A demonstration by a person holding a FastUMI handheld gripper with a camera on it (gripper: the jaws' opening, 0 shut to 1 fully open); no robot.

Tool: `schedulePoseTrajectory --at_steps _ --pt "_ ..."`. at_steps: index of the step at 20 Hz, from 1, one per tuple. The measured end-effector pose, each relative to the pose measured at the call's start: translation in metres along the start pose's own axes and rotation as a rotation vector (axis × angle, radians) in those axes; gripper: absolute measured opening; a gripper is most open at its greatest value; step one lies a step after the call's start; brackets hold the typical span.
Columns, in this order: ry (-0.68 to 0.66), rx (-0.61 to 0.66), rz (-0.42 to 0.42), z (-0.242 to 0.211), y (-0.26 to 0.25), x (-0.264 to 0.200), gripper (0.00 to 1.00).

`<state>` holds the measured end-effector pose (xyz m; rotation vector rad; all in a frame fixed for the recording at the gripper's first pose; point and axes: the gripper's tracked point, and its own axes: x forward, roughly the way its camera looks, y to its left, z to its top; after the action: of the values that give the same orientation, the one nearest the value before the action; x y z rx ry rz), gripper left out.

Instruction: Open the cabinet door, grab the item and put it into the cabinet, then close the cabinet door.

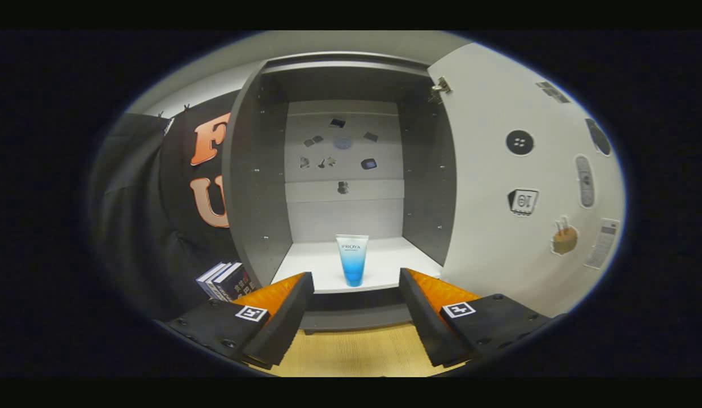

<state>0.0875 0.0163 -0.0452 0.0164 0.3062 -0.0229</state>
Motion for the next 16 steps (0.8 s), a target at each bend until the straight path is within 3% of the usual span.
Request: schedulePoseTrajectory --at_steps 9,16 --pt "-0.08 0.002 -0.063 -0.014 -0.059 -0.14 0.96" --pt "-0.127 0.002 -0.205 -0.016 -0.177 -0.209 0.96"
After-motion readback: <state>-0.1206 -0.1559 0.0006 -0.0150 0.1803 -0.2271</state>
